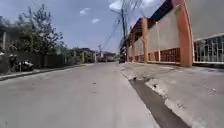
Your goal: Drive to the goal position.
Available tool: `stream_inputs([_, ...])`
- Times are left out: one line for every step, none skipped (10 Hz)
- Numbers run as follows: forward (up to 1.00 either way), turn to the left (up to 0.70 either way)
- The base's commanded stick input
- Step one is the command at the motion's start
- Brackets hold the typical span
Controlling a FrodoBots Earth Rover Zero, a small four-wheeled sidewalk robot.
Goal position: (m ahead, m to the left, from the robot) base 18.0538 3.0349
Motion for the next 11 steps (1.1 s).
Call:
stream_inputs([1.00, 0.00])
stream_inputs([1.00, 0.00])
stream_inputs([1.00, 0.00])
stream_inputs([1.00, 0.00])
stream_inputs([1.00, 0.00])
stream_inputs([1.00, 0.00])
stream_inputs([1.00, 0.00])
stream_inputs([1.00, -0.03])
stream_inputs([1.00, -0.27])
stream_inputs([1.00, -0.39])
stream_inputs([1.00, -0.26])
